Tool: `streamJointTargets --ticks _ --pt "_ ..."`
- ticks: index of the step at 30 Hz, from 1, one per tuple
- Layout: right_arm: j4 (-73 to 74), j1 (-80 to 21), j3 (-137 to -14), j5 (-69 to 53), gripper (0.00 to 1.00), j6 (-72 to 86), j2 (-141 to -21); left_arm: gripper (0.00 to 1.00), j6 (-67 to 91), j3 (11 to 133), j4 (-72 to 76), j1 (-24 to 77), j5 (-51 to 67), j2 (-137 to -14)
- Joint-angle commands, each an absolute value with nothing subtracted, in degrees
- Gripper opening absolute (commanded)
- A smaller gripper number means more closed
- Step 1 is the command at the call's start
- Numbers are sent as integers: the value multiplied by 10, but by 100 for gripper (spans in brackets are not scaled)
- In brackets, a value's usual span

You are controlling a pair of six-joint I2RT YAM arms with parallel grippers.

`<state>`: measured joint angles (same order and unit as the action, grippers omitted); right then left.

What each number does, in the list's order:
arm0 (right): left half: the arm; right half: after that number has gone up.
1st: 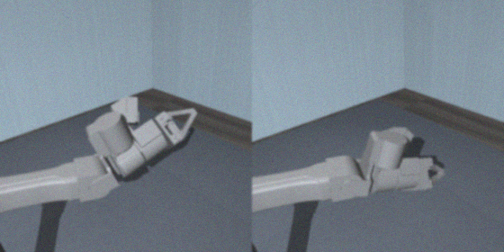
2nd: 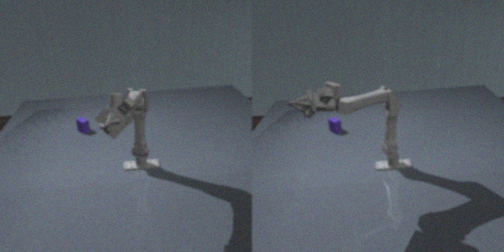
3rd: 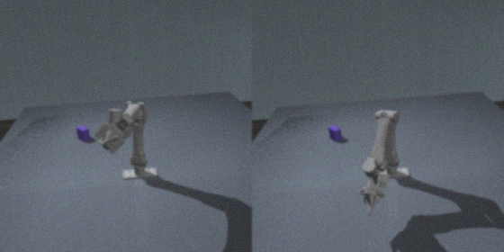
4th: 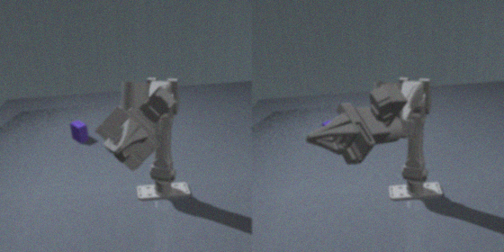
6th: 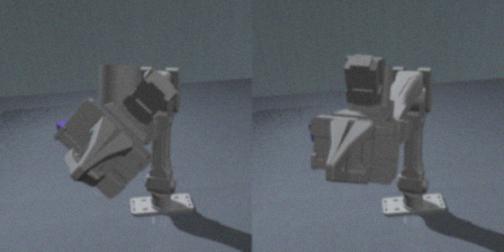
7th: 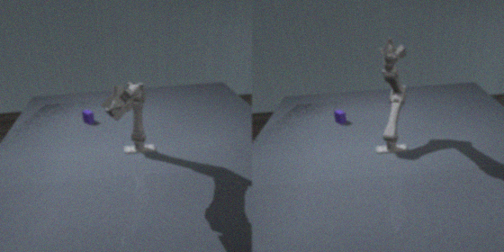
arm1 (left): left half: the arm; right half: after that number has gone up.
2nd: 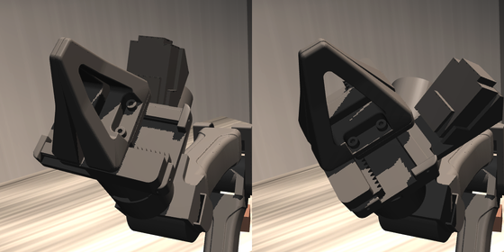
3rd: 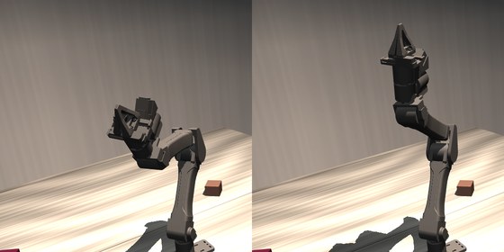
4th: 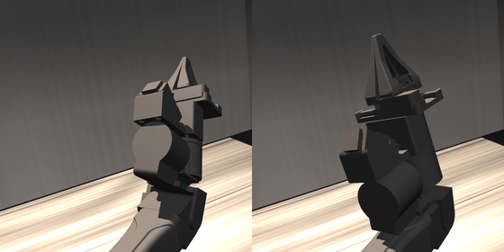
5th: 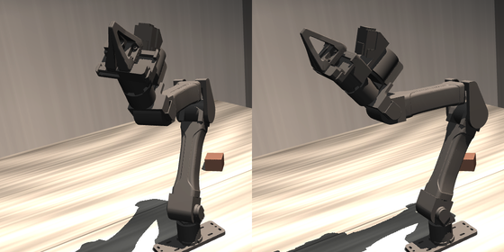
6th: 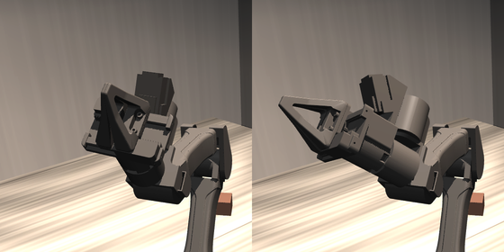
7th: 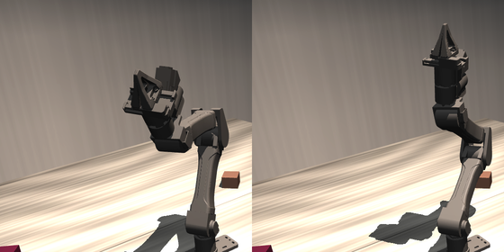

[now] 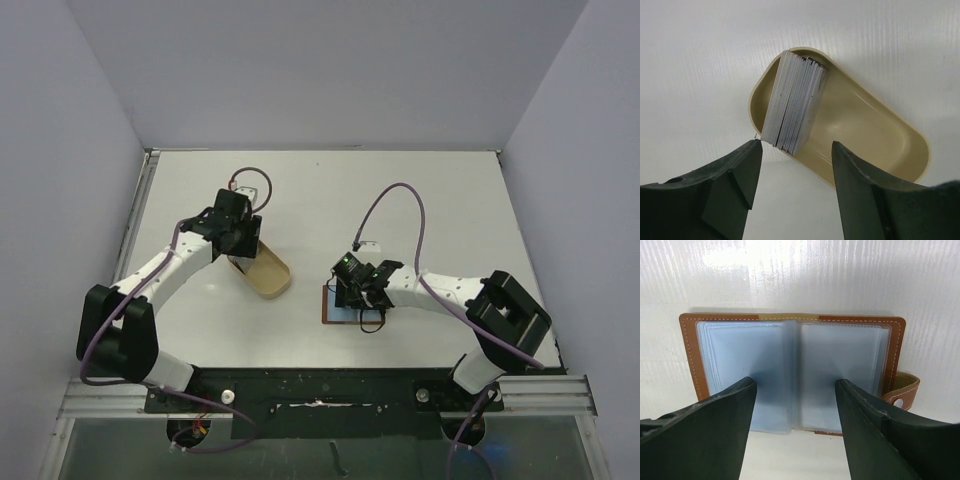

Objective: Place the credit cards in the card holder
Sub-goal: Pick up the credit card from the storage box.

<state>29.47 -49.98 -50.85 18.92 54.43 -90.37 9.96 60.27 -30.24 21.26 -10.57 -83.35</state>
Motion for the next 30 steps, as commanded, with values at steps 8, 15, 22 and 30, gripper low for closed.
streamJointTargets --ticks 8,15,22,30 --pt "274 -502 -501 201 65 536 -874 58 26 650 -314 210 -161 -898" --pt "265 -503 -502 193 65 533 -877 58 17 666 -310 210 -191 -920" --pt "265 -502 -497 195 65 533 -871 58 5 670 -301 211 -153 -941" --pt "261 -502 -495 193 65 533 -868 57 8 674 -304 210 -183 -954"
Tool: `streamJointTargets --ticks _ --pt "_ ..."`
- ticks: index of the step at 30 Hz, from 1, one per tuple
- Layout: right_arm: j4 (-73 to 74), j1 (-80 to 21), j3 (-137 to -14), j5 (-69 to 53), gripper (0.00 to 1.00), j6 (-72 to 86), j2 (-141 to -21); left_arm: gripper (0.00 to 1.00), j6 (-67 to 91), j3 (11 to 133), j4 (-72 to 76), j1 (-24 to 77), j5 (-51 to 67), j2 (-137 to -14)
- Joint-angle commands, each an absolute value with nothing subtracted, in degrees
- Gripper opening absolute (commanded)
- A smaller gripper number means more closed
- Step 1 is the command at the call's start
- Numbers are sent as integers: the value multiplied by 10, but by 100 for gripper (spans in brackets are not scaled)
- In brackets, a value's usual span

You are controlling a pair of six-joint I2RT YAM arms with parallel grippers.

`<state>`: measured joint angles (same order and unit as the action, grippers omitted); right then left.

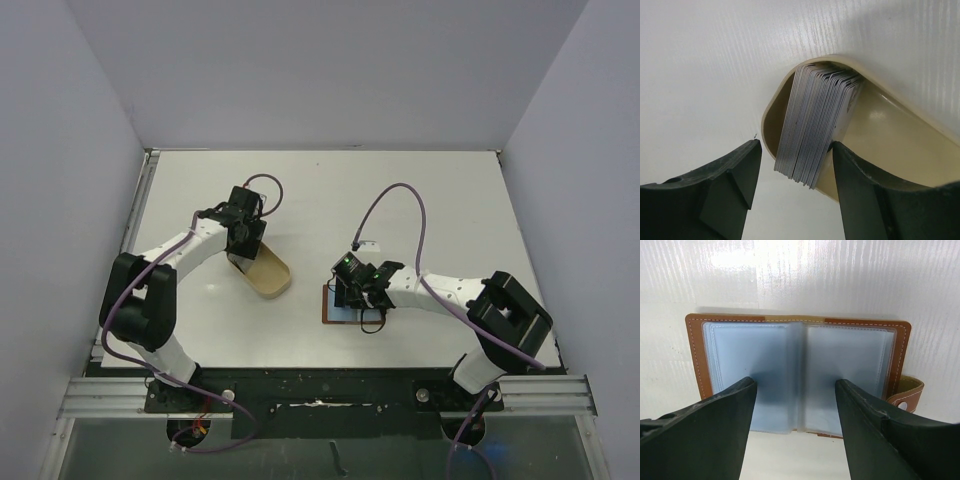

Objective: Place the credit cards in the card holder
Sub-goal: Pick up the credit card from the storage box.

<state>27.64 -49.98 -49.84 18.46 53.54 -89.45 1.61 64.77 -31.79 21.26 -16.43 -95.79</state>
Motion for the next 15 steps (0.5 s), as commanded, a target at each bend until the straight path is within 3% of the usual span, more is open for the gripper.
streamJointTargets --ticks 1,15 --pt "261 -502 -493 193 65 533 -866 56 8 675 -305 211 -186 -953" --pt "259 -501 -486 194 65 536 -859 32 1 680 -309 221 -189 -954"
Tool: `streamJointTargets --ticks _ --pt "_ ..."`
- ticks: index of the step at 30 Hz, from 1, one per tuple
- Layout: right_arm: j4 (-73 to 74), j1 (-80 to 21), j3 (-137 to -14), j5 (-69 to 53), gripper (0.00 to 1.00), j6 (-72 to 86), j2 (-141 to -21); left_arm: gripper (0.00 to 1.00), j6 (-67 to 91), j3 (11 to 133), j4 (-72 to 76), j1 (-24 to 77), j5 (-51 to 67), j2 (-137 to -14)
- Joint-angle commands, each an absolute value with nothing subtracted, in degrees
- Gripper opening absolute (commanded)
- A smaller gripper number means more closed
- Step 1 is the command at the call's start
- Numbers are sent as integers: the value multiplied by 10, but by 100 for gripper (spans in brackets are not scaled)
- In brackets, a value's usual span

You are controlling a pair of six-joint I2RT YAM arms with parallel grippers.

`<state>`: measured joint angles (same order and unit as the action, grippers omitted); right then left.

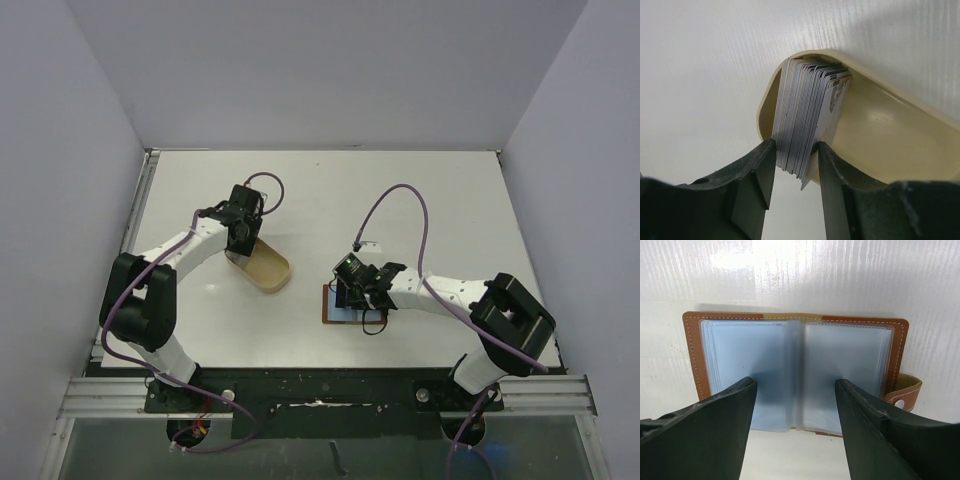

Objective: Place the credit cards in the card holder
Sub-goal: Pick up the credit card from the storage box.

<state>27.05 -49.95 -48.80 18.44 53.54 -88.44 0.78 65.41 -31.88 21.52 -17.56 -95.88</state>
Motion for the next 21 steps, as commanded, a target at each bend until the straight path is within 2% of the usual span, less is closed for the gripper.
streamJointTargets --ticks 1,18,19,21 --pt "258 -501 -486 194 65 536 -859 31 1 681 -309 222 -190 -954" --pt "258 -501 -486 191 65 536 -860 24 -4 681 -315 235 -205 -956" --pt "258 -501 -485 191 65 537 -859 25 -4 681 -315 235 -204 -957" --pt "257 -501 -485 190 65 537 -858 33 -4 679 -312 236 -204 -958"
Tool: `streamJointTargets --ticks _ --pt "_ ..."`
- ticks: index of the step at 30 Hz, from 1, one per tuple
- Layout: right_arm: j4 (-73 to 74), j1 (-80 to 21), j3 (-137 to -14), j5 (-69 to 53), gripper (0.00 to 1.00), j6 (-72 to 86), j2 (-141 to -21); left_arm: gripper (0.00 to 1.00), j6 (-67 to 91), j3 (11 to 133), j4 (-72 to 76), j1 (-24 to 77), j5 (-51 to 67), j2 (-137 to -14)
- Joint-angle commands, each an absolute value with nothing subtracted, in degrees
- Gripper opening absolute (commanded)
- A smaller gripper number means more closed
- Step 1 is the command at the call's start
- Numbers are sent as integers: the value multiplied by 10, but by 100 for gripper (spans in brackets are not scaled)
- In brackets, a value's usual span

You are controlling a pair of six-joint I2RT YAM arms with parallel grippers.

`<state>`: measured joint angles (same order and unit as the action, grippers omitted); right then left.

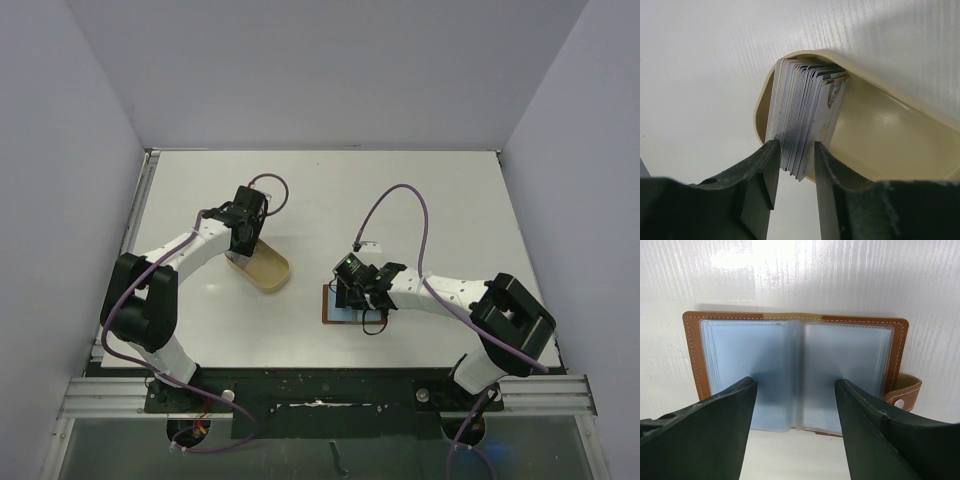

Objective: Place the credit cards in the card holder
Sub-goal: Pick up the credit card from the storage box.

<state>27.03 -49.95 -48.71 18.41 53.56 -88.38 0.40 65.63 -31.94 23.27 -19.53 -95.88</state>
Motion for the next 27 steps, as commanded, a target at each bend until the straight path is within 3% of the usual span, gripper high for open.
streamJointTargets --ticks 1,5,11,27 --pt "256 -501 -485 190 65 537 -857 36 -5 679 -311 236 -205 -960" --pt "255 -501 -484 189 65 536 -857 42 -7 683 -316 238 -213 -971" --pt "254 -501 -483 189 64 535 -853 42 -10 685 -318 242 -231 -982" --pt "255 -501 -478 191 65 537 -844 8 -17 693 -322 260 -255 -974"
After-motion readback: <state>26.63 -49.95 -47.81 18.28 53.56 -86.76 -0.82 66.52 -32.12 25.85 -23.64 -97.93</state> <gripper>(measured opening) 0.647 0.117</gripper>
